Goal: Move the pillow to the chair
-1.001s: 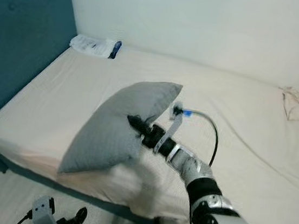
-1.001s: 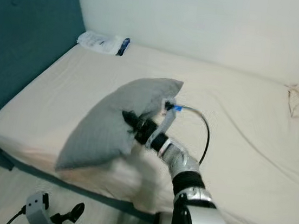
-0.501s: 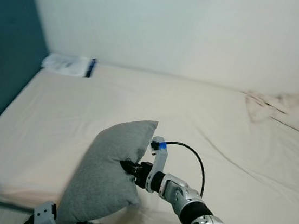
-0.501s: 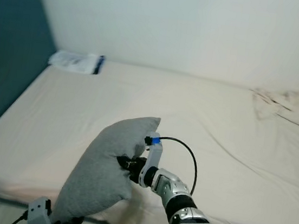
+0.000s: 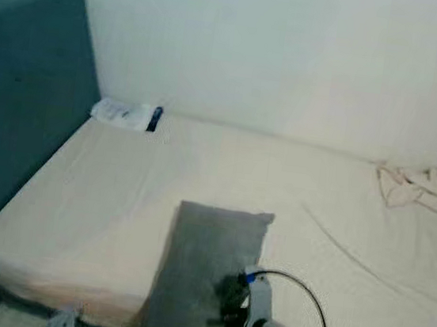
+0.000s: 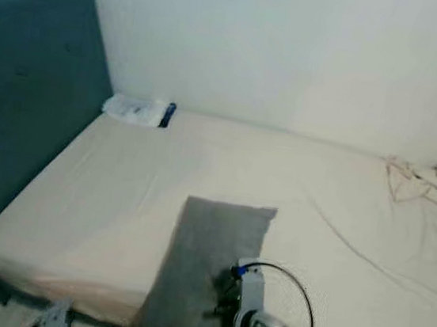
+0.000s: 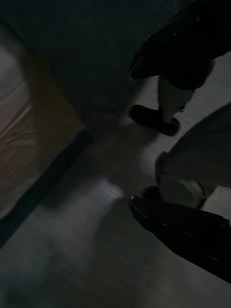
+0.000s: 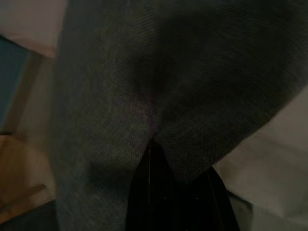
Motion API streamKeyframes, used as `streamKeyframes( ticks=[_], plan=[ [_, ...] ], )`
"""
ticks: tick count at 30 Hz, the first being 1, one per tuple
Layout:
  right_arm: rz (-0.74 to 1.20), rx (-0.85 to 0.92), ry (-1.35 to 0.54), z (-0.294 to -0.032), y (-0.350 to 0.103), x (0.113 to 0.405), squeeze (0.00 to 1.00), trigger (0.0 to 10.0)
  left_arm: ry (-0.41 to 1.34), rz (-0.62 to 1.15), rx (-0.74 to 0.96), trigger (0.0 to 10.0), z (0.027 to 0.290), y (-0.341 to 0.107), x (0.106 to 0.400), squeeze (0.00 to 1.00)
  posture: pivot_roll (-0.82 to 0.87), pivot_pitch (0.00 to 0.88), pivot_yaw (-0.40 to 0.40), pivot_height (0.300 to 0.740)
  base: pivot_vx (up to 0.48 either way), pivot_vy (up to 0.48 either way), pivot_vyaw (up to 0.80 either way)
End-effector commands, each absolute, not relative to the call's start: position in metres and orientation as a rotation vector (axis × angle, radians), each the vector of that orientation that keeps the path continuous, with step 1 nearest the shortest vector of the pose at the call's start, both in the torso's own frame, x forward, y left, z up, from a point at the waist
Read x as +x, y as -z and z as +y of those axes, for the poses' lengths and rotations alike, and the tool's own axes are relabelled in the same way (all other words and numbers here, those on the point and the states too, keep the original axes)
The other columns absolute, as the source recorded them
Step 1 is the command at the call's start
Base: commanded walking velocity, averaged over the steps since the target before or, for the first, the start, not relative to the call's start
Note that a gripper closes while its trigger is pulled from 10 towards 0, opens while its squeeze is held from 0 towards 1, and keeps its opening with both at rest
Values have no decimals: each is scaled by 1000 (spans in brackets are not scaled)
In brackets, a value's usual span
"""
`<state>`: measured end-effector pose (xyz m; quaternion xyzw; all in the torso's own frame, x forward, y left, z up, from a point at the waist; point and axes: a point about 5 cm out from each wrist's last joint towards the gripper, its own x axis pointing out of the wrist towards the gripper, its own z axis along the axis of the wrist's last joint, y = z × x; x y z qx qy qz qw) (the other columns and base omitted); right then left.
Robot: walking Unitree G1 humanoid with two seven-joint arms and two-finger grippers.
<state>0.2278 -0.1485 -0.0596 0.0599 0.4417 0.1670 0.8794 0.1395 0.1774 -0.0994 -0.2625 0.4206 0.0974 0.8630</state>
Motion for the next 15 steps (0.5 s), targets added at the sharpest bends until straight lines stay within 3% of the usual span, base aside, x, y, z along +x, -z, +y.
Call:
streamKeyframes(
  ticks=[1,4,12,15],
  plan=[
    [950,114,-328,-151,64,221,0,10000,-193,917,-536,10000,173,101,137,0,-44,52,-61,740,0,0,712],
    [971,107,-275,-160,69,214,0,10000,-192,980,-519,10000,171,105,131,0,-50,53,-57,740,-91,0,712],
    [995,106,-207,-171,73,206,0,10000,-168,993,-489,10000,169,104,133,0,-49,52,-55,740,-480,0,714],
    [989,103,-203,-172,72,207,0,10000,-181,977,-500,10000,169,104,134,0,-50,50,-53,740,-185,0,717]
  ],
)
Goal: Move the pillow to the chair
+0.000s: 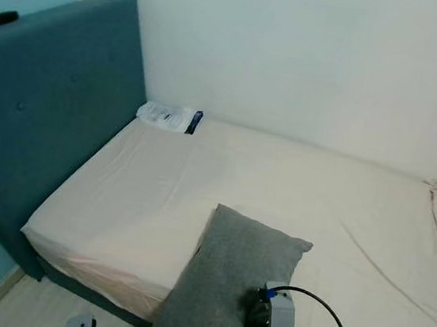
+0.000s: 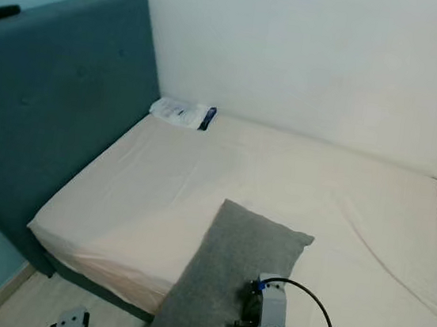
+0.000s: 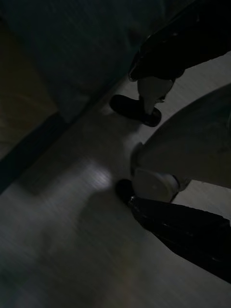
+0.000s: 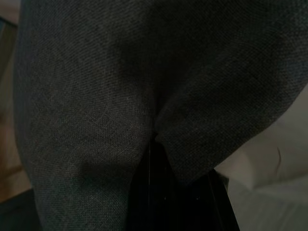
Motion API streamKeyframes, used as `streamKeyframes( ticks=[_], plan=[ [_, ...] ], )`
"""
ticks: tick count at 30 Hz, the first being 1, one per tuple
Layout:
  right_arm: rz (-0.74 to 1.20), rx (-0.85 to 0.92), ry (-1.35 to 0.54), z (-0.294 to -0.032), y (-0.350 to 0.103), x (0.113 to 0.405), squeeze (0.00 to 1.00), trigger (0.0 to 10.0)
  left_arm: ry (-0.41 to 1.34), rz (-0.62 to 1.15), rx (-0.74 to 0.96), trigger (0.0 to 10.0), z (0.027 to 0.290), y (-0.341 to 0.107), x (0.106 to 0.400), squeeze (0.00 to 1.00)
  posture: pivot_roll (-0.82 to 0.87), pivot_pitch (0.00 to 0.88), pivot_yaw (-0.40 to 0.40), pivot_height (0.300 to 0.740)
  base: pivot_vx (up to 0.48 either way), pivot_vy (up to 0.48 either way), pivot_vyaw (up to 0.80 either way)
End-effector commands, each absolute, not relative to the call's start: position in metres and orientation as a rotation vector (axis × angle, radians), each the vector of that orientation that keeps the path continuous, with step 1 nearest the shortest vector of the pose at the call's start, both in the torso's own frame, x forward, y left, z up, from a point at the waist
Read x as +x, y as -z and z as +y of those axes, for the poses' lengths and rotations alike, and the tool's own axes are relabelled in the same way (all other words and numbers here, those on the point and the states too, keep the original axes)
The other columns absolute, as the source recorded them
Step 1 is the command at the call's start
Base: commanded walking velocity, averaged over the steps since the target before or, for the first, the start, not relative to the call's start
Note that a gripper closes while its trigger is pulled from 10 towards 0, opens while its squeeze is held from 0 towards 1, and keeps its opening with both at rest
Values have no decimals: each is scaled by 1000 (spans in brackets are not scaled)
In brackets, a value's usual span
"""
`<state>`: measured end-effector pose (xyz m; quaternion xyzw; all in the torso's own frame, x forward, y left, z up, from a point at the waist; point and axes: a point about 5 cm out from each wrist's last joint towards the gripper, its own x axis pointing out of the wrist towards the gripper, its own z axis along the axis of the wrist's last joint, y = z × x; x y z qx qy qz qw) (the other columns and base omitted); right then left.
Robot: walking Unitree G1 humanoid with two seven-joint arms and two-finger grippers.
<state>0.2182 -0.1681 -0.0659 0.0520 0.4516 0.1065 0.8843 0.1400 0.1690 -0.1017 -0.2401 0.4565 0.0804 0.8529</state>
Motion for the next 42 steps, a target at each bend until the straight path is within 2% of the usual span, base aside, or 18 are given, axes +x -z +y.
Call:
streamKeyframes(
  ticks=[1,29,42],
  plan=[
    [985,102,-203,-171,72,209,0,10000,-178,981,-491,10000,170,104,134,0,-51,50,-52,740,0,0,719],
    [943,123,-200,-164,67,218,0,10000,-144,992,-456,10000,170,105,130,0,-52,51,-52,740,0,0,708],
    [935,147,-188,-160,66,220,0,10000,-141,990,-452,10000,173,105,129,0,-41,58,-42,740,0,0,0]
  ],
)
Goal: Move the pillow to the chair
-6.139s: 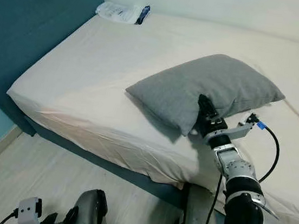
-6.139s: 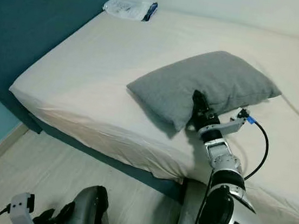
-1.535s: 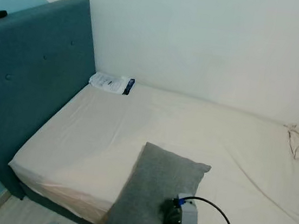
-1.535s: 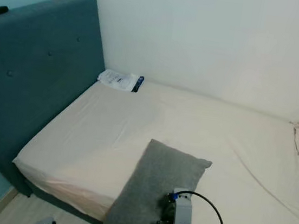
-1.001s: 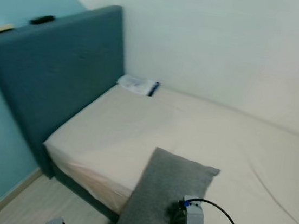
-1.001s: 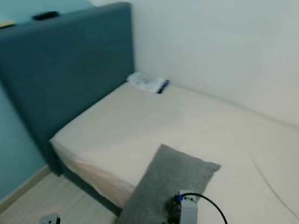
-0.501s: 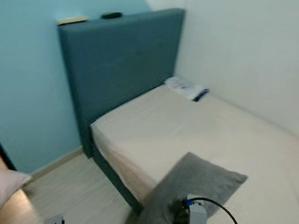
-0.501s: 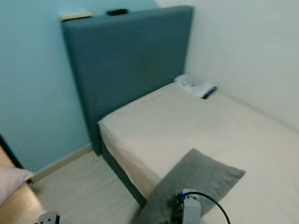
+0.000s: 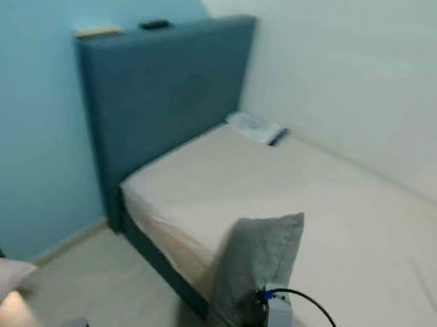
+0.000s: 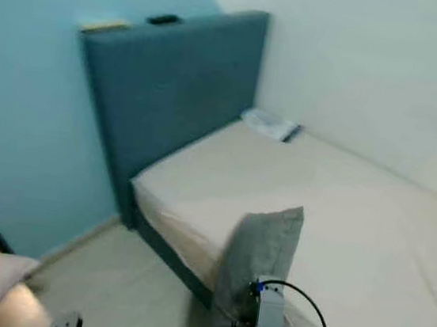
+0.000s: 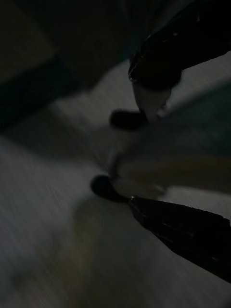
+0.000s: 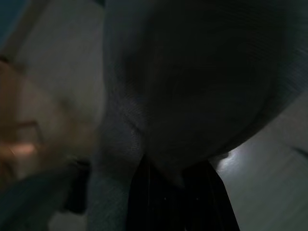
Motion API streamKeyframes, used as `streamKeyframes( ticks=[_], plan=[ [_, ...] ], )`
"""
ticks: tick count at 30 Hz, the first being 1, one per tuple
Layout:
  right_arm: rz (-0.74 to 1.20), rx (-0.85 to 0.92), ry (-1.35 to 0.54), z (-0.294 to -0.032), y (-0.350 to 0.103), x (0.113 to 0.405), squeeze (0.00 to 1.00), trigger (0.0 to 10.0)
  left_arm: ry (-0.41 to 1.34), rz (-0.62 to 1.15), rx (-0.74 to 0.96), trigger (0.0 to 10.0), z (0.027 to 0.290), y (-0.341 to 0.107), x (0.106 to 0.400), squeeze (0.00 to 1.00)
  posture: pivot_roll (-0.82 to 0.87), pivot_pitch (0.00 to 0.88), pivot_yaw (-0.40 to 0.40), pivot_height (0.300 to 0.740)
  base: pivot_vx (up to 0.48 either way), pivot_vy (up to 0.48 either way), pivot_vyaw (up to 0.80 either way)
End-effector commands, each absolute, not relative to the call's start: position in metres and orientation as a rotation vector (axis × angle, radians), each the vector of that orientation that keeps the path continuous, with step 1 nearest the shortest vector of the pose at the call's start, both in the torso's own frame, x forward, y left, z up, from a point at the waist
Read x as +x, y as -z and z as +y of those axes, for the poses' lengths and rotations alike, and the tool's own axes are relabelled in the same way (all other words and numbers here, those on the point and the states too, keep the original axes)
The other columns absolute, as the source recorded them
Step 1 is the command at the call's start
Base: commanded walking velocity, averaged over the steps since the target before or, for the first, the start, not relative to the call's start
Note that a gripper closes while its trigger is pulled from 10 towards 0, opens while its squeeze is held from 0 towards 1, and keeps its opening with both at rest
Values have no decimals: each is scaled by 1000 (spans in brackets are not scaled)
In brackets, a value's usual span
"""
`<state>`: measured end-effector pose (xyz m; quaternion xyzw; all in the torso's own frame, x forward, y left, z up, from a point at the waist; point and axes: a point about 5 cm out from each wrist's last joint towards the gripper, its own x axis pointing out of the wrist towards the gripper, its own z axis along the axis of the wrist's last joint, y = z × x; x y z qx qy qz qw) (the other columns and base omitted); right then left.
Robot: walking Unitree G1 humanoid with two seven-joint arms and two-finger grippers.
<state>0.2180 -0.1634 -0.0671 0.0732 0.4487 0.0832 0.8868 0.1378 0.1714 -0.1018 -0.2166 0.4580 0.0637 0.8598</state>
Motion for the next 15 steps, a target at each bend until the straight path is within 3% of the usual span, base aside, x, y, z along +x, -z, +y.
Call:
streamKeyframes(
  ticks=[1,6,15],
  plan=[
    [936,146,-187,-160,66,220,0,10000,-143,990,-454,10000,173,105,129,0,-41,57,-41,740,0,0,0],
    [933,149,-183,-160,67,219,0,10000,-143,992,-452,10000,174,105,128,0,-42,58,-39,740,0,0,203],
    [924,142,-213,-159,65,221,0,10000,-133,992,-452,10000,173,105,128,0,-43,57,-43,740,0,0,712]
  ],
)
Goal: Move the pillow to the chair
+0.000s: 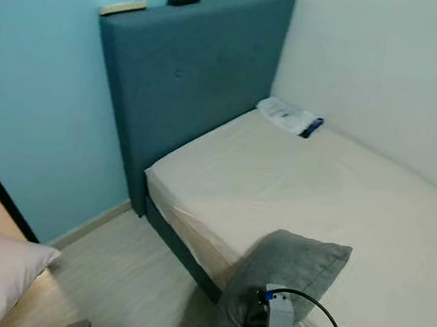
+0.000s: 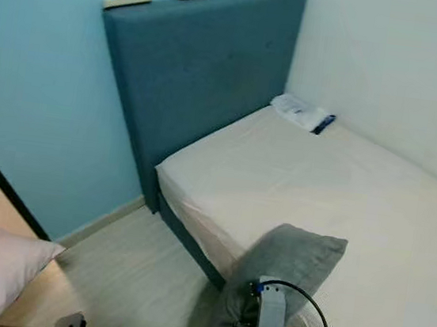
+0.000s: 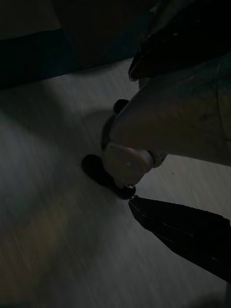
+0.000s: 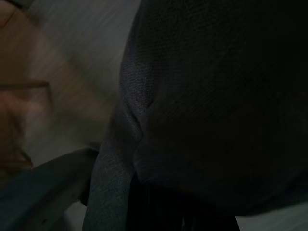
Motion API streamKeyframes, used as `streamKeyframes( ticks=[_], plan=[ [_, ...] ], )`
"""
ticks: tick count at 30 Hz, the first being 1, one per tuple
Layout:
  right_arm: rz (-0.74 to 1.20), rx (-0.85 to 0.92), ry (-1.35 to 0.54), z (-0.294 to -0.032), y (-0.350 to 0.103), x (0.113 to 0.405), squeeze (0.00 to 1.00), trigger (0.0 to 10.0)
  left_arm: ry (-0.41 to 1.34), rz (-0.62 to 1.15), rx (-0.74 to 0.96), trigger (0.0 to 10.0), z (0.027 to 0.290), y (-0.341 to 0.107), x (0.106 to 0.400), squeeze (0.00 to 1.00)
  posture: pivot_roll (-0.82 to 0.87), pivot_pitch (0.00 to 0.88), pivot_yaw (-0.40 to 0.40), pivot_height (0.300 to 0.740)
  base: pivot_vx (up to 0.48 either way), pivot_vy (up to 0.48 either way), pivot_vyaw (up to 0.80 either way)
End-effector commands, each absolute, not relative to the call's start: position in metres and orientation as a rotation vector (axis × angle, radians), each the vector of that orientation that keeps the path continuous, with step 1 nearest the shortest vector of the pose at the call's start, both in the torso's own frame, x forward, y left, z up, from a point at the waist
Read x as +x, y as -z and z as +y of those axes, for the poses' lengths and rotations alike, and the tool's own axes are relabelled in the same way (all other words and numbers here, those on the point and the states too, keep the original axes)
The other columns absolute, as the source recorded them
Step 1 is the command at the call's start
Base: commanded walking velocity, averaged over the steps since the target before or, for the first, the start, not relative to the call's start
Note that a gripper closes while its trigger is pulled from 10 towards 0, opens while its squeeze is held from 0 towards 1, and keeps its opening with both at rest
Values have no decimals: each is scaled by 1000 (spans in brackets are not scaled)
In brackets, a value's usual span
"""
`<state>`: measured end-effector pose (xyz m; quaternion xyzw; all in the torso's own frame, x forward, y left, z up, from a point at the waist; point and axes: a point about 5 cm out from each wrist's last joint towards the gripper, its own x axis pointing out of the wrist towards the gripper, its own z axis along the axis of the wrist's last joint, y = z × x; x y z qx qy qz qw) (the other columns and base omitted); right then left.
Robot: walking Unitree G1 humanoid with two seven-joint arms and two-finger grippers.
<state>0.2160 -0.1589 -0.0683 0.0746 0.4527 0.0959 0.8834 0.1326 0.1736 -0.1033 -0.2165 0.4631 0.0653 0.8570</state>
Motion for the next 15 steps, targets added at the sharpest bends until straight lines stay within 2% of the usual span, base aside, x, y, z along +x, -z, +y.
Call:
streamKeyframes(
  ticks=[1,3,7,8,15],
  plan=[
    [920,141,-215,-159,65,221,0,10000,-132,991,-452,10000,173,105,129,0,-43,57,-43,740,0,0,712],
    [914,143,-221,-158,64,223,0,10000,-132,991,-452,10000,173,105,129,0,-43,52,-44,740,0,0,712],
    [876,144,-364,-142,59,228,0,10000,-129,988,-452,10000,173,104,130,0,-46,48,-46,740,0,0,712],
    [866,109,-465,-132,57,228,0,10000,-127,987,-452,10000,173,104,130,0,-46,48,-46,740,0,0,712],
    [860,-14,-665,-113,57,224,0,10000,-123,985,-452,10000,172,104,132,0,-48,43,-49,740,0,0,712]
  ],
)
